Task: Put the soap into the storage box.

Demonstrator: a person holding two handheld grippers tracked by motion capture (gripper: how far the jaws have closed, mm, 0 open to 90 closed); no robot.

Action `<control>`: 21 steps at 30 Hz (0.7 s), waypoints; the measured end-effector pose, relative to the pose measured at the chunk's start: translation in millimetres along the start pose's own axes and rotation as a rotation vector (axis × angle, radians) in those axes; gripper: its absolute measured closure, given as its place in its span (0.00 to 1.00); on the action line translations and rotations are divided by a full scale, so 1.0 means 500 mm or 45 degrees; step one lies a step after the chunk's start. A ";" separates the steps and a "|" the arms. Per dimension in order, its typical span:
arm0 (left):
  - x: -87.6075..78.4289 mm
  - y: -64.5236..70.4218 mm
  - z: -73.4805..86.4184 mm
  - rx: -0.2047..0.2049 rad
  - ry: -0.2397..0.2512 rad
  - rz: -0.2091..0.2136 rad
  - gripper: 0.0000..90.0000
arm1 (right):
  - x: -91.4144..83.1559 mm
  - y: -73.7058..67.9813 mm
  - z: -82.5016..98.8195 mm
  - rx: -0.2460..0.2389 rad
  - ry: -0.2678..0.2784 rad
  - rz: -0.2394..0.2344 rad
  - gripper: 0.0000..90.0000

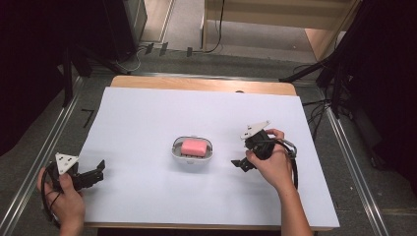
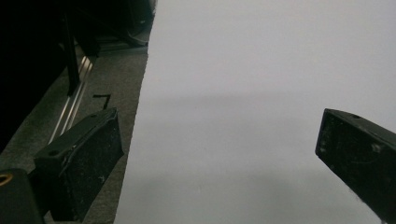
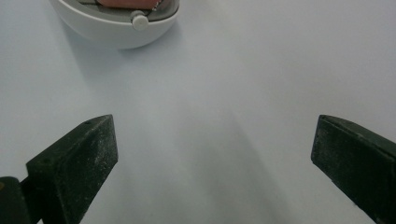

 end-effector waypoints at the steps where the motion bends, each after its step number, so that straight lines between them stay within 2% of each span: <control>1: 0.000 0.000 0.000 0.000 0.000 0.000 0.01 | -0.001 0.002 0.004 -0.003 0.003 -0.001 0.01; 17: 0.000 0.001 0.000 0.004 -0.002 -0.001 0.01 | -0.021 0.021 0.076 0.077 0.040 0.051 0.01; 21: 0.000 0.001 0.000 0.004 -0.002 -0.002 0.01 | -0.026 0.025 0.086 0.080 0.058 0.066 0.01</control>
Point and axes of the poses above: each handheld gripper's, and its own axes: x roughly forward along the jaws, z roughly out of its underside, y roughly to its right, the point moved 6 cm from there along x, roughly forward along the jaws, and after that the axes turned 7 degrees about -z, right-handed, at the moved point
